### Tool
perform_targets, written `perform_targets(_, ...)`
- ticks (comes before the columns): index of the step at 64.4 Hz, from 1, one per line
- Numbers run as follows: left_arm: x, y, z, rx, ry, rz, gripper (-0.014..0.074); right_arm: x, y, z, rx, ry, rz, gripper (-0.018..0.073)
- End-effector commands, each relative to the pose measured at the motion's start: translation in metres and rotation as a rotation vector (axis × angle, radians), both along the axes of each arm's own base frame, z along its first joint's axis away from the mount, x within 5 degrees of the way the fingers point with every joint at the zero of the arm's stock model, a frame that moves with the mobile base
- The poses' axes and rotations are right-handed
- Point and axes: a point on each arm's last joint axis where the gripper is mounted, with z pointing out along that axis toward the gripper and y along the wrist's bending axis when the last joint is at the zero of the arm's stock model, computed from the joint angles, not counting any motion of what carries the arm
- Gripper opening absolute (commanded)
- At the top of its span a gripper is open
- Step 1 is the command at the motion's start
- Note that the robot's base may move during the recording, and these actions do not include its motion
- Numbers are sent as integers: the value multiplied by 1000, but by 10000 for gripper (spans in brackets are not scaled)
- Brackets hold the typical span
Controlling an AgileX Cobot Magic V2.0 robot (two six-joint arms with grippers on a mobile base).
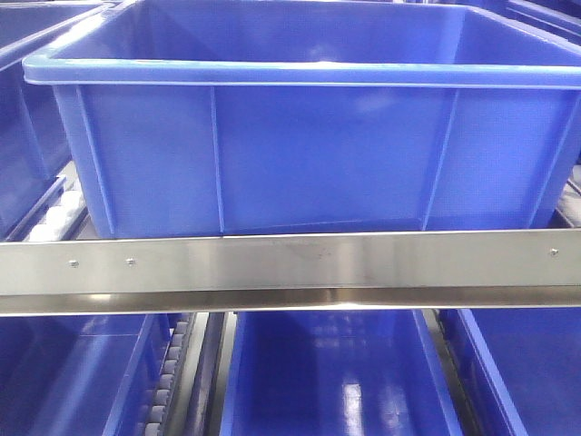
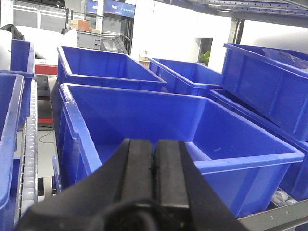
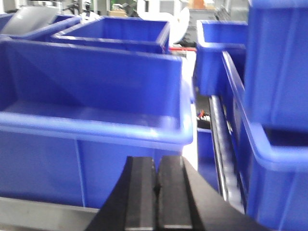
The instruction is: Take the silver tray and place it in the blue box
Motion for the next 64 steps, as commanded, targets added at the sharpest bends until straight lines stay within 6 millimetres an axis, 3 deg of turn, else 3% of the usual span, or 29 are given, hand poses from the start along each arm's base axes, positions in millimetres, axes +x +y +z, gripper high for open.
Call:
perform_targets(1,-3,-2,12,-30,-52,-43,-104,-6,-1,7,4,-119,-9,27)
perform_targets(17,-3,-2,12,-30,-52,-43,-104,-22,-3,-21,7,-157,-11,27)
perform_targets(64,-3,-2,12,-30,-52,-43,-104,-21,-6,-22,1,-140,-75,27)
